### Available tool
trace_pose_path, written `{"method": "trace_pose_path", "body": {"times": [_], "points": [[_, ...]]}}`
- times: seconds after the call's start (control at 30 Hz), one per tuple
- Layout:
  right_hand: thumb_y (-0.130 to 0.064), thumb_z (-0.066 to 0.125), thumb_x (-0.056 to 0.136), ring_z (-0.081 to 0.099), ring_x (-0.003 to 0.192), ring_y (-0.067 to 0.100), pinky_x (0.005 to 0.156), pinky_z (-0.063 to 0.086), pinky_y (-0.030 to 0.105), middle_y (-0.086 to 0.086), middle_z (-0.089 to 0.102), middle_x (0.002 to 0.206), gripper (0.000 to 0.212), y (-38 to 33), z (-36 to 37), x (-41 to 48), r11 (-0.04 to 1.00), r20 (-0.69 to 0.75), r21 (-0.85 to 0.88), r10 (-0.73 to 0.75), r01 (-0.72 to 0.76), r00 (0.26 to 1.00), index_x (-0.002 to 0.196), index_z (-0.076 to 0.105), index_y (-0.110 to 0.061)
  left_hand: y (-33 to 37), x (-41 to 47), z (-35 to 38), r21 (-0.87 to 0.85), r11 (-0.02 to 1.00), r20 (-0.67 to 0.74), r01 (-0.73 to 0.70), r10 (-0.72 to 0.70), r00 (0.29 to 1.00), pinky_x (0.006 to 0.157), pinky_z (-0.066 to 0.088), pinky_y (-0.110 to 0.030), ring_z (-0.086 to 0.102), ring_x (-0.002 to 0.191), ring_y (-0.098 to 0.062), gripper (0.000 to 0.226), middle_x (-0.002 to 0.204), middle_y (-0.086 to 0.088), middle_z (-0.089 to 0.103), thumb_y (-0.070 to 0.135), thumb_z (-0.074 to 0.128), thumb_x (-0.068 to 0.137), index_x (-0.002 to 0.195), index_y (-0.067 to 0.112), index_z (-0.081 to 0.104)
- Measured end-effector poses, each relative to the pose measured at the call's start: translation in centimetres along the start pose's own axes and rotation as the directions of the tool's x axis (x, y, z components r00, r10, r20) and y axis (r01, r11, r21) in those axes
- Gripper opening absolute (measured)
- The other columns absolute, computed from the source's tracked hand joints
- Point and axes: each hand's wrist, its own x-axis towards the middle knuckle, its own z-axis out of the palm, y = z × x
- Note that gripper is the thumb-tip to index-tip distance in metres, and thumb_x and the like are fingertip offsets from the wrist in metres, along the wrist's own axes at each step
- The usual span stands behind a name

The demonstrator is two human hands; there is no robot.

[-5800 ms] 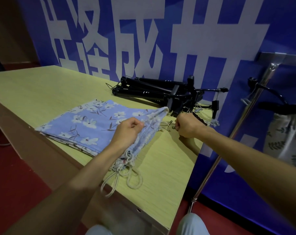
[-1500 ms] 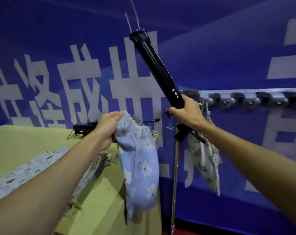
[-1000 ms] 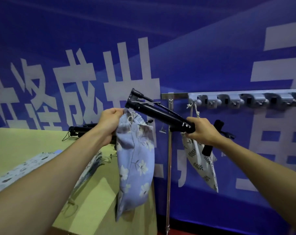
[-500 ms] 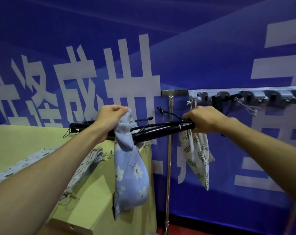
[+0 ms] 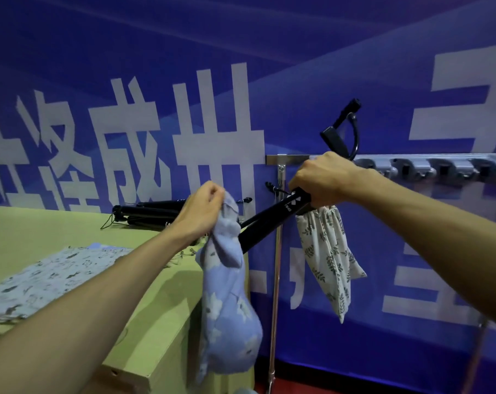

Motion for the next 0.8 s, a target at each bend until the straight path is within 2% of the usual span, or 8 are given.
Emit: {"method": "trace_pose_path", "body": {"times": [0.1, 0.2, 0.27, 0.4, 0.5, 0.6, 0.7, 0.8], "points": [[-0.027, 0.057, 0.081, 0.065, 0.078, 0.025, 0.058, 0.038, 0.028, -0.004, 0.065, 0.088, 0.011, 1.4, 0.3, -0.7, 0.999, -0.039, -0.008, 0.041, -0.041, 0.998, 0.092, 0.059, -0.030, -3.0, -0.5, -0.5, 0.082, 0.987, -0.043, 0.138, -0.135, 0.990, 0.071, 0.038, -0.034, 0.050, 0.085, -0.022, 0.028, 0.093, -0.006, 0.054, 0.027, 0.028, 0.105, 0.099, 0.009, 0.048], [-0.029, 0.056, 0.080, 0.064, 0.072, 0.024, 0.055, 0.038, 0.027, -0.004, 0.065, 0.087, 0.009, 2.2, 0.5, -1.1, 0.998, -0.038, 0.008, 0.060, -0.059, 0.997, 0.089, 0.058, -0.030, -3.7, -0.7, 0.0, 0.039, 0.981, -0.039, 0.190, -0.189, 0.981, 0.067, 0.034, -0.034, 0.044, 0.078, -0.019, 0.031, 0.082, -0.003, 0.048, 0.030, 0.028, 0.105, 0.088, 0.011, 0.046], [-0.029, 0.056, 0.080, 0.063, 0.072, 0.025, 0.055, 0.038, 0.027, -0.002, 0.065, 0.087, 0.011, 2.3, 0.4, -1.1, 0.998, -0.028, 0.007, 0.067, -0.067, 0.997, 0.090, 0.059, -0.029, -2.9, -0.6, 0.7, -0.001, 0.986, -0.007, 0.167, -0.167, 0.986, 0.062, 0.032, -0.032, 0.040, 0.073, -0.015, 0.031, 0.077, 0.001, 0.044, 0.030, 0.029, 0.105, 0.084, 0.013, 0.044], [-0.026, 0.055, 0.082, 0.063, 0.075, 0.028, 0.059, 0.037, 0.028, 0.000, 0.064, 0.087, 0.012, 2.5, -0.1, -1.5, 0.995, -0.024, -0.015, 0.103, -0.103, 0.994, 0.092, 0.060, -0.029, -2.1, -0.2, 1.5, 0.071, 0.995, 0.060, 0.075, -0.080, 0.995, 0.061, 0.034, -0.030, 0.041, 0.071, -0.015, 0.030, 0.076, 0.002, 0.045, 0.034, 0.035, 0.103, 0.091, 0.010, 0.046], [-0.025, 0.053, 0.082, 0.060, 0.071, 0.028, 0.059, 0.037, 0.028, 0.002, 0.063, 0.084, 0.010, 2.5, -0.2, -1.9, 0.994, 0.002, -0.024, 0.105, -0.105, 0.994, 0.089, 0.060, -0.028, -2.4, -0.3, 1.8, 0.094, 0.995, 0.135, 0.039, -0.051, 0.990, 0.059, 0.035, -0.028, 0.040, 0.065, -0.011, 0.027, 0.074, 0.002, 0.046, 0.035, 0.053, 0.097, 0.090, 0.011, 0.043], [-0.024, 0.053, 0.084, 0.052, 0.064, 0.025, 0.057, 0.035, 0.027, 0.000, 0.057, 0.077, 0.008, 2.3, 0.3, -2.0, 0.995, 0.046, -0.026, 0.098, -0.097, 0.994, 0.086, 0.059, -0.027, -2.6, -0.7, 2.0, 0.207, 0.978, 0.289, -0.035, -0.027, 0.957, 0.054, 0.033, -0.023, 0.041, 0.064, -0.008, 0.030, 0.075, 0.002, 0.050, 0.030, 0.066, 0.089, 0.091, 0.011, 0.043], [-0.023, 0.055, 0.082, 0.050, 0.067, 0.024, 0.059, 0.037, 0.029, -0.003, 0.053, 0.076, 0.010, 1.9, 1.3, -2.0, 0.996, 0.071, 0.005, 0.090, -0.091, 0.993, 0.088, 0.061, -0.029, -3.1, -0.7, 2.1, 0.295, 0.952, 0.445, -0.085, -0.058, 0.894, 0.063, 0.045, -0.026, 0.057, 0.079, -0.014, 0.026, 0.089, -0.002, 0.061, 0.029, 0.062, 0.092, 0.102, 0.005, 0.058], [-0.022, 0.056, 0.080, 0.055, 0.077, 0.025, 0.062, 0.040, 0.029, -0.001, 0.060, 0.080, 0.012, 1.7, 2.3, -1.9, 0.996, 0.062, 0.043, 0.072, -0.074, 0.996, 0.088, 0.061, -0.028, -3.7, -0.5, 2.4, 0.514, 0.854, 0.450, -0.080, -0.190, 0.872, 0.062, 0.042, -0.031, 0.053, 0.066, -0.018, 0.030, 0.074, -0.007, 0.057, 0.026, 0.055, 0.097, 0.084, 0.002, 0.066]]}}
